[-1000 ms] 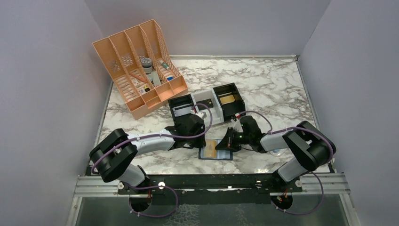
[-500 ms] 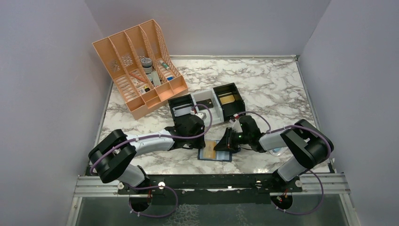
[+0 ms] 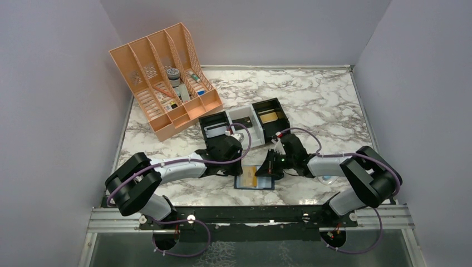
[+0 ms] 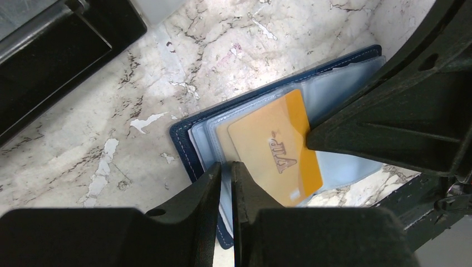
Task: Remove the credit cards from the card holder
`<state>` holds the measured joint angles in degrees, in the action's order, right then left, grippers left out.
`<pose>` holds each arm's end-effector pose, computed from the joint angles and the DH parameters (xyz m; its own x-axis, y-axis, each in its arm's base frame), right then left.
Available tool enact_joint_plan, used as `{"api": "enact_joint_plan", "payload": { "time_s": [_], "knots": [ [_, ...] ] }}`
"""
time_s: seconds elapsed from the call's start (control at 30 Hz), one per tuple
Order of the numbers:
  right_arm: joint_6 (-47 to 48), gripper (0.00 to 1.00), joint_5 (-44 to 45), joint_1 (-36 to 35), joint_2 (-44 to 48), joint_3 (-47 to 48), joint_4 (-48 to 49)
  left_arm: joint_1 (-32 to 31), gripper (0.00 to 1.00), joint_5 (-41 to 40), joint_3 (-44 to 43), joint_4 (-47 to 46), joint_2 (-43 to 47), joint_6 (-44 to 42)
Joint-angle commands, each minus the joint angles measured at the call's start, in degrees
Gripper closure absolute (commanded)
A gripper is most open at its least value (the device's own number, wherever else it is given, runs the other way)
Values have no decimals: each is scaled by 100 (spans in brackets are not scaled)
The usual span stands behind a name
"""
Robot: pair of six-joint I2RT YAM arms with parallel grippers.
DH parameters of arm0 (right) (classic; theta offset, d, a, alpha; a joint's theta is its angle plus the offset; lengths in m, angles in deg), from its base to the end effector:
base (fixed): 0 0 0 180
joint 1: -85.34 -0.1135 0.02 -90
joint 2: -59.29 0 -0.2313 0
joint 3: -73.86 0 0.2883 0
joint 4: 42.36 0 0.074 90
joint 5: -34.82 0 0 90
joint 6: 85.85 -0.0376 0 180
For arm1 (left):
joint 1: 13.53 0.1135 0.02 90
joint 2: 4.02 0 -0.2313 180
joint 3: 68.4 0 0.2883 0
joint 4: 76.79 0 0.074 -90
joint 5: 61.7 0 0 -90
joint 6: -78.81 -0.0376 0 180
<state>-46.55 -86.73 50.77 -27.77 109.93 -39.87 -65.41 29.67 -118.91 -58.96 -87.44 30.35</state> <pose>0.2028 0.1637 0.0411 -0.9857 0.1216 -0.1164 -0.0099 0.6487 0.7610 0.1883 -0.2414 0.1002 -0.8855 0.0546 -0.4614 0.2787 0.8570 -0.4335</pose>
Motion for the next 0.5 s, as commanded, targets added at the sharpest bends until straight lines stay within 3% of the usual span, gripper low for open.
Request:
{"api": "enact_joint_plan", "payload": {
  "time_s": [0.0,0.2,0.47],
  "knots": [
    [323,99,622,-24,293,91,-635,-39,85,-327,-159,361,-71,-164],
    [346,98,447,-21,294,152,-599,-42,85,-318,-158,361,-26,-151],
    [160,86,364,-21,96,84,-388,-38,66,-299,-316,498,404,-181]
  ]
}}
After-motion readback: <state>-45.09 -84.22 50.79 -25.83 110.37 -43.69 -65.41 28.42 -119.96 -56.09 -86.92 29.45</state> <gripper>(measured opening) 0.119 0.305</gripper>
